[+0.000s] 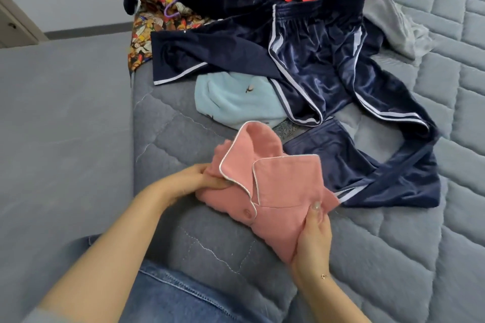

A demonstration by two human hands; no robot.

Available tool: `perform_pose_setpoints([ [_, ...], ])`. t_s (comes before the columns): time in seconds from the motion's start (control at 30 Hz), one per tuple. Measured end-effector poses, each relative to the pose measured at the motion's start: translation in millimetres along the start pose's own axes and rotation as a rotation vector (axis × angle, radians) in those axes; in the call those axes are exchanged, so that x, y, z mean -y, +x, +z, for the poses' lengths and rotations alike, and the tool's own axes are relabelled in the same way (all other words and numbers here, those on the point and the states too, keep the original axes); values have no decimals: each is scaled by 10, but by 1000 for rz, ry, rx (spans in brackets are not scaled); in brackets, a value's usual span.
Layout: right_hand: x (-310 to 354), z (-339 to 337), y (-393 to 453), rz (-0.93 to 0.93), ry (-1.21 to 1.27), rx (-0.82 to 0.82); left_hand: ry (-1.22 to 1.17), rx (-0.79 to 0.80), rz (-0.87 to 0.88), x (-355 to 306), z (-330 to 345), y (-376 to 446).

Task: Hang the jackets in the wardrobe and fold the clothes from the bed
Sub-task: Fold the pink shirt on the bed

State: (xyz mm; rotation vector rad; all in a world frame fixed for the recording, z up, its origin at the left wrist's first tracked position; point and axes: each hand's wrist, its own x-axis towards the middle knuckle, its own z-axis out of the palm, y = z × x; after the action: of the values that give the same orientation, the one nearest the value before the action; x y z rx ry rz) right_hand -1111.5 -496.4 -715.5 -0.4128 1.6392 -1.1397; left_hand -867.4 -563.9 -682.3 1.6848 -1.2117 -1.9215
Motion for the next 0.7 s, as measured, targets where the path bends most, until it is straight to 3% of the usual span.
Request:
perform_pose_setpoints([
  [0.1,162,116,87,-140,-130,170,-61,-91,74,217,29,-268],
  [0.23,384,514,353,-445,-377,299,-153,-565,181,446,103,-477],
  [0.3,479,771,521,-517,-601,343,-93,-746,99,551,144,-478],
  [0.4,506,962,729,-481,-782,383,158,-734,-85,719,163,-432],
  [0.47,520,897,744,-461,-780,386,192,-736,-80,759,120,-455],
  [0.57,455,535,643,-352,-616,407,68,-749,-43,818,45,-576],
  [0.7,237,35,387,-311,-476,536,-211,-597,-39,944,90,-834],
])
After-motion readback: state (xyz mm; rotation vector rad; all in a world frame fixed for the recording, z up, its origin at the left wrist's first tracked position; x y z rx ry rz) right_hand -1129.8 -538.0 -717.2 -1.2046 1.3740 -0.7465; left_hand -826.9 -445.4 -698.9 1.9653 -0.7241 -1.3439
